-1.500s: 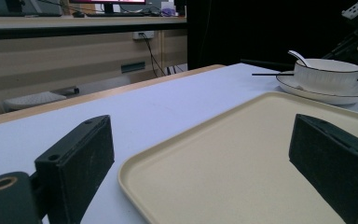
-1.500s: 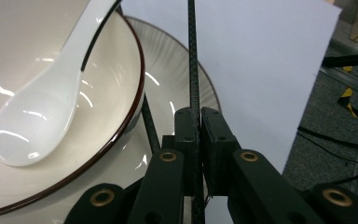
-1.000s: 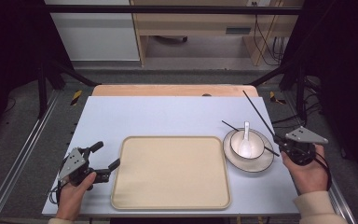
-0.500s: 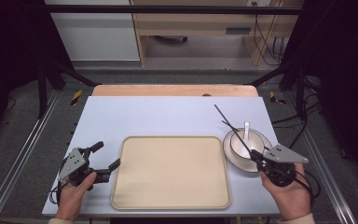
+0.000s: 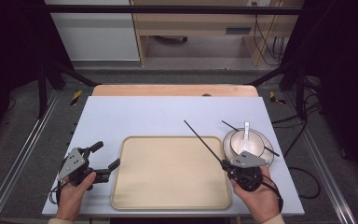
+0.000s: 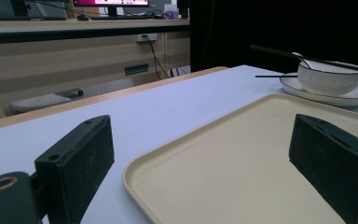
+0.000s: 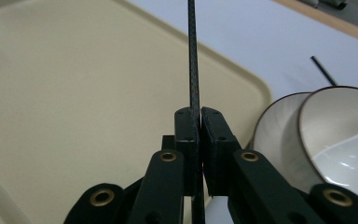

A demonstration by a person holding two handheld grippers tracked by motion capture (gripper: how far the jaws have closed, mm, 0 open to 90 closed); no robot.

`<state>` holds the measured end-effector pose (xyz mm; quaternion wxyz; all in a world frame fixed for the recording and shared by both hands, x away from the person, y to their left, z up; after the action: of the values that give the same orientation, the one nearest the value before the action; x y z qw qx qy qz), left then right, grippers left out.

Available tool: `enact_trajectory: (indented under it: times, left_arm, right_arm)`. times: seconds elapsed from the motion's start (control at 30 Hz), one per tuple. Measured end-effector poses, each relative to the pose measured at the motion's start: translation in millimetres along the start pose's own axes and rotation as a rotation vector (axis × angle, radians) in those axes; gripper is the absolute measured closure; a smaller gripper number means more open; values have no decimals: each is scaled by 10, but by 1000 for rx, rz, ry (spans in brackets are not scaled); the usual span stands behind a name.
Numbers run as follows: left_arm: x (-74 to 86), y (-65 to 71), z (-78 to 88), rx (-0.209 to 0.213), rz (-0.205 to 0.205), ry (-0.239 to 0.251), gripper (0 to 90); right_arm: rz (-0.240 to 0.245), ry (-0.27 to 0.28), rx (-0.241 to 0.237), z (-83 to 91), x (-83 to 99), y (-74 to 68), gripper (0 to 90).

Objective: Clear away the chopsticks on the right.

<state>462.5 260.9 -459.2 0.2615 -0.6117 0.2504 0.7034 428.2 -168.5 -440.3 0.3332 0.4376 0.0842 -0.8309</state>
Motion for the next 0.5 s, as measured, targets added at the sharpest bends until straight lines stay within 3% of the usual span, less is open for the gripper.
enact_trajectory:
  times: [0.5]
  left_arm:
    - [-6,2,6,2,-11,-4,64]
  right_arm:
    - [-4,-89,-78,-275,158,-276,857]
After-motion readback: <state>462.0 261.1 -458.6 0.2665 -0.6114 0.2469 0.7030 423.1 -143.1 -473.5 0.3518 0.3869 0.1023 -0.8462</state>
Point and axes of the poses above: each handheld gripper's, and its own axes: z roughly backward along the jaws, x roughly out of its underside, y roughly to its right, the point moved 5 cm from there along -z, roughly forward along the jaws, and after that the axes turned 3 degrees about z, right-handed, at the moved point
